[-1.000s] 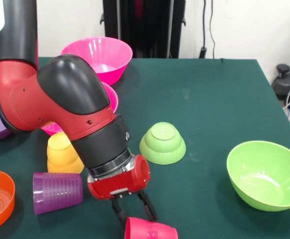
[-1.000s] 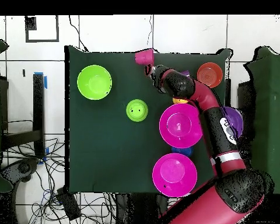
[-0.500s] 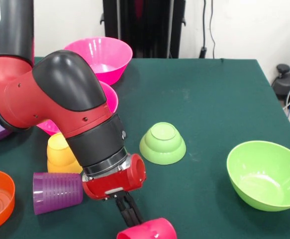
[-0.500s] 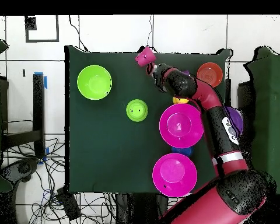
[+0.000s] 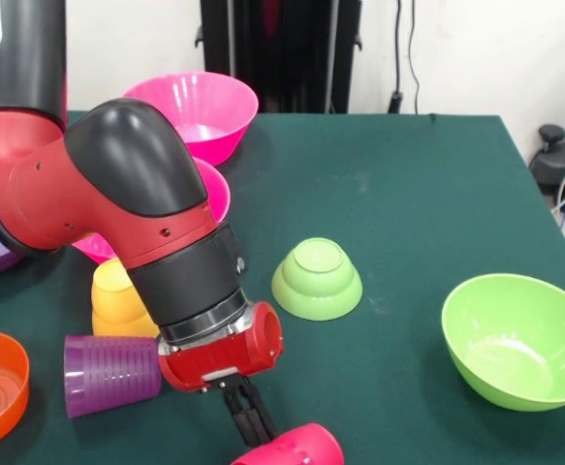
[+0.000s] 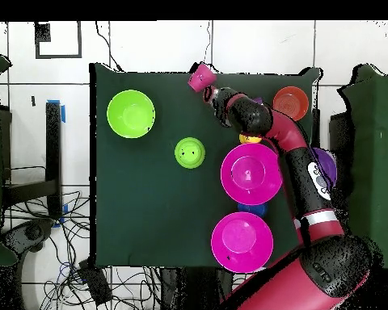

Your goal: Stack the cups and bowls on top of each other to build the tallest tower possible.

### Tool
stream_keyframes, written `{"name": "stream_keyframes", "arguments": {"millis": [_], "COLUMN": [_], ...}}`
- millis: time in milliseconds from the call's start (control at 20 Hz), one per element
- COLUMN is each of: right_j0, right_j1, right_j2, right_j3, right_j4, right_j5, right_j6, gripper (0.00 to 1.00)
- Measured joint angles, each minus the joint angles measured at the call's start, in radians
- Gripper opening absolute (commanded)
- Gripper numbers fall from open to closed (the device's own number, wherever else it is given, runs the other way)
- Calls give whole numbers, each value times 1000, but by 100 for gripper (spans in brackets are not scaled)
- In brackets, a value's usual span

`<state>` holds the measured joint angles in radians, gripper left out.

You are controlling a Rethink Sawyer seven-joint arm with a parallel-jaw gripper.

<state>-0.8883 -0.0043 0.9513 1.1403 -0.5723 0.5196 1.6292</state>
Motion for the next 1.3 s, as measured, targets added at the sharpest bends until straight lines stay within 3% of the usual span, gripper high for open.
{"name": "stream_keyframes", "arguments": {"millis": [1300], "right_j0": [-5], "right_j1": [2], "right_j2": [0], "right_j3": [0], "right_j4": [-20], "right_j5": [-75], "right_j6": [0], "gripper": [0]}}
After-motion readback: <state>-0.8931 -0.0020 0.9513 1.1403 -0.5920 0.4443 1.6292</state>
